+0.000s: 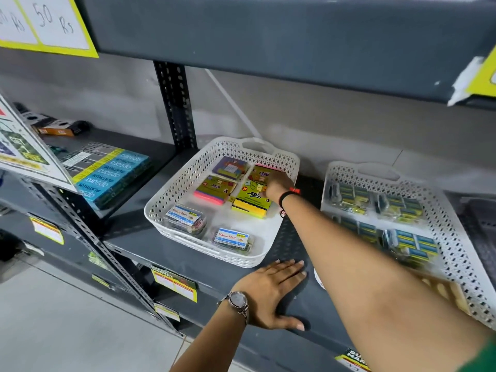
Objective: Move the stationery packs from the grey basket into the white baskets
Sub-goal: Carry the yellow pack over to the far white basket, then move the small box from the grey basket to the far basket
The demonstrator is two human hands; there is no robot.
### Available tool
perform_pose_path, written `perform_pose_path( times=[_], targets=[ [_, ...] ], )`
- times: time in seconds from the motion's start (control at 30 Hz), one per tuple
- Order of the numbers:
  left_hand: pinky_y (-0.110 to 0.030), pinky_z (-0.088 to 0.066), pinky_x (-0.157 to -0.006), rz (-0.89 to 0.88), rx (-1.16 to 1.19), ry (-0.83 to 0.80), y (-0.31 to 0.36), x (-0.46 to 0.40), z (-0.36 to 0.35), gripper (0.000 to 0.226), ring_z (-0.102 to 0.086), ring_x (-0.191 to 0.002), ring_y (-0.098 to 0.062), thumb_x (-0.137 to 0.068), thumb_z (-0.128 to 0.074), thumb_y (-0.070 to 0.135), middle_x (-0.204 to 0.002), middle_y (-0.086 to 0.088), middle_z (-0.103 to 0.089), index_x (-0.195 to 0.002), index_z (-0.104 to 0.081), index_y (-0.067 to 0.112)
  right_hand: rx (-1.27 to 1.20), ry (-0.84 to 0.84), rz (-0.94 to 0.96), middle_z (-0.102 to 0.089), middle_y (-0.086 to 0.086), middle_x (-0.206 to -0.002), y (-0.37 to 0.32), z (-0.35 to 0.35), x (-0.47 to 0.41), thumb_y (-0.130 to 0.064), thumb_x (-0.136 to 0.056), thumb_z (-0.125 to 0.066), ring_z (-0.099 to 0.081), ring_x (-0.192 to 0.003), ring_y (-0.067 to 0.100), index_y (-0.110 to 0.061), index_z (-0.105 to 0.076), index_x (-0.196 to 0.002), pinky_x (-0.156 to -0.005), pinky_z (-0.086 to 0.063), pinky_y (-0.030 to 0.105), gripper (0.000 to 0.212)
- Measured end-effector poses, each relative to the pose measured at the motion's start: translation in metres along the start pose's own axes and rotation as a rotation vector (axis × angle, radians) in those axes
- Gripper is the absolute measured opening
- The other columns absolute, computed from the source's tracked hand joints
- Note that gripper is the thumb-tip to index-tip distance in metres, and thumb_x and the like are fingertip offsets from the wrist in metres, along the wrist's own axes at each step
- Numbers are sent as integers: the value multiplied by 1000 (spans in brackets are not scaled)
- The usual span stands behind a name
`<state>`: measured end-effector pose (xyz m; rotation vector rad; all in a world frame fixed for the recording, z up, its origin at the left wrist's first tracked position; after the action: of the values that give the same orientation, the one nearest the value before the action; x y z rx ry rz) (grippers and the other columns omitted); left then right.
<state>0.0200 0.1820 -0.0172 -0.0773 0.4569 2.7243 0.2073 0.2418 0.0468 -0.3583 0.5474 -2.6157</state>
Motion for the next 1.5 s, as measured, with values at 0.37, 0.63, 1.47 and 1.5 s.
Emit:
perform_pose_path(
  times=[0.37, 0.63, 1.47, 1.5],
  targets=[
    [-42, -13, -116, -8, 20, 29, 0, 0, 1, 90, -27, -139, -28, -75, -69, 53, -150, -15, -30, -141, -31, 5, 42, -69, 4, -62, 16, -120, -1, -5, 1, -11, -92, -53, -61, -98, 26, 4, -51, -121, -64, -51, 31, 32],
    [-33, -3, -117, -3, -49, -12, 2, 1, 0, 89, -14, -143, -21, -80, -60, 57, -155, -9, -17, -145, -22, 10, 44, 122, 164, -64, 20, -112, 7, 34, 23, -14, -92, -50, -62, -98, 32, 3, -64, -99, -81, -50, 33, 23],
    [-47, -47, -92, -425, -187, -24, 213, -107, -55, 72, -49, -124, -32, -74, -72, 45, -138, -16, -49, -131, -50, 7, 74, 428, -443, -61, 21, -126, 420, 220, 258, -30, -86, -62, -55, -118, 34, -2, -61, -119, -99, -45, 40, 43],
    [-47, -43, -97, -443, -176, -61, 217, -113, -64, 72, -45, -128, -32, -78, -69, 45, -142, -16, -43, -134, -45, 7, 84, 347, -491, -55, 20, -134, 437, 220, 269, -35, -84, -64, -51, -125, 33, -2, -55, -126, -104, -41, 39, 54]
  ],
)
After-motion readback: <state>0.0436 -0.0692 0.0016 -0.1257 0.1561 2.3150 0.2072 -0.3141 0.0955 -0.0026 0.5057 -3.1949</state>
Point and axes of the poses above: each hand's wrist, its own x-axis away from the middle knuckle, its own z-axis out of the back of the hand, y = z × x, the point moved 5 cm from there along -x, towards the middle knuckle
